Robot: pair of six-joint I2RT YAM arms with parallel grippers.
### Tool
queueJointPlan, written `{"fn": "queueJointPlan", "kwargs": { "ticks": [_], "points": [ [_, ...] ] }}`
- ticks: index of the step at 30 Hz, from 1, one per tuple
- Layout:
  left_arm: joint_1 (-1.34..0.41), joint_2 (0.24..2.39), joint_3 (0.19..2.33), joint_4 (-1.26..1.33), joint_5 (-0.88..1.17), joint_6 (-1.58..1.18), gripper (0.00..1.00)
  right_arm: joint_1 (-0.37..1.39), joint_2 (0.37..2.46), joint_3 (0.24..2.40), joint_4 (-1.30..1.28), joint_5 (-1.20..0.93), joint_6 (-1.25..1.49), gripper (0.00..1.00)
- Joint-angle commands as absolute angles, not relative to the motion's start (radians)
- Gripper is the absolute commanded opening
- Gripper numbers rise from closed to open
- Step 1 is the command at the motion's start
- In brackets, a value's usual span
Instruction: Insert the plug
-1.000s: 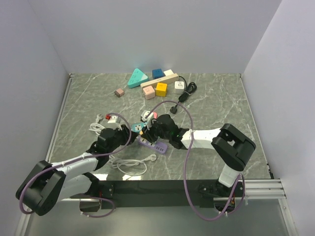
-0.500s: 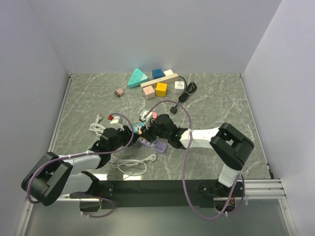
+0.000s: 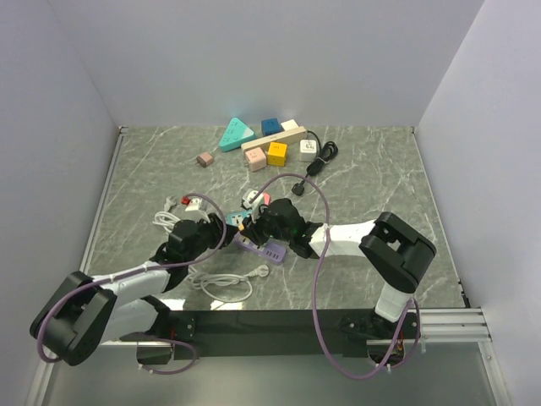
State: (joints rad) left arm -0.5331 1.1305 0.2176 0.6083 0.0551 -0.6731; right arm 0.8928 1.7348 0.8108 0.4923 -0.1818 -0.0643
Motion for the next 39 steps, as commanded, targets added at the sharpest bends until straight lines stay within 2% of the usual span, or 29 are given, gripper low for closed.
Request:
{"fn": "queueJointPlan", "kwargs": {
  "ticks": [1, 8, 17, 21, 24, 26, 30, 39],
  "points": [
    [-0.531, 1.176, 0.255, 0.67, 0.073, -0.672, 0.33, 0.897, 1.81, 0.735, 0.245, -0.123, -0.052, 0.0],
    [-0.531, 1.273, 0.265, 0.756, 0.118, -0.689, 0.34, 0.899, 1.801, 0.715, 0.241, -0.114, -0.038, 0.0],
    [-0.531, 1.158, 0.245, 0.693, 0.055, -0.681, 0.33, 0.899, 1.783, 0.724, 0.233, -0.121, -0.026, 0.0],
    [-0.531, 1.138, 0.242, 0.667, 0.046, -0.679, 0.33, 0.899, 1.769, 0.752, 0.206, -0.13, -0.018, 0.07],
    [-0.531, 1.138, 0.244, 0.687, 0.04, -0.684, 0.33, 0.903, 1.75, 0.753, 0.21, -0.14, -0.023, 0.08],
    [-0.531, 1.155, 0.256, 0.693, 0.041, -0.681, 0.33, 0.907, 1.74, 0.752, 0.207, -0.14, -0.026, 0.07],
    [-0.531, 1.199, 0.275, 0.727, 0.071, -0.683, 0.33, 0.911, 1.743, 0.752, 0.199, -0.147, -0.032, 0.0],
    [-0.531, 1.273, 0.293, 0.788, 0.121, -0.69, 0.33, 0.922, 1.784, 0.762, 0.15, -0.17, -0.037, 0.0]
  ]
}}
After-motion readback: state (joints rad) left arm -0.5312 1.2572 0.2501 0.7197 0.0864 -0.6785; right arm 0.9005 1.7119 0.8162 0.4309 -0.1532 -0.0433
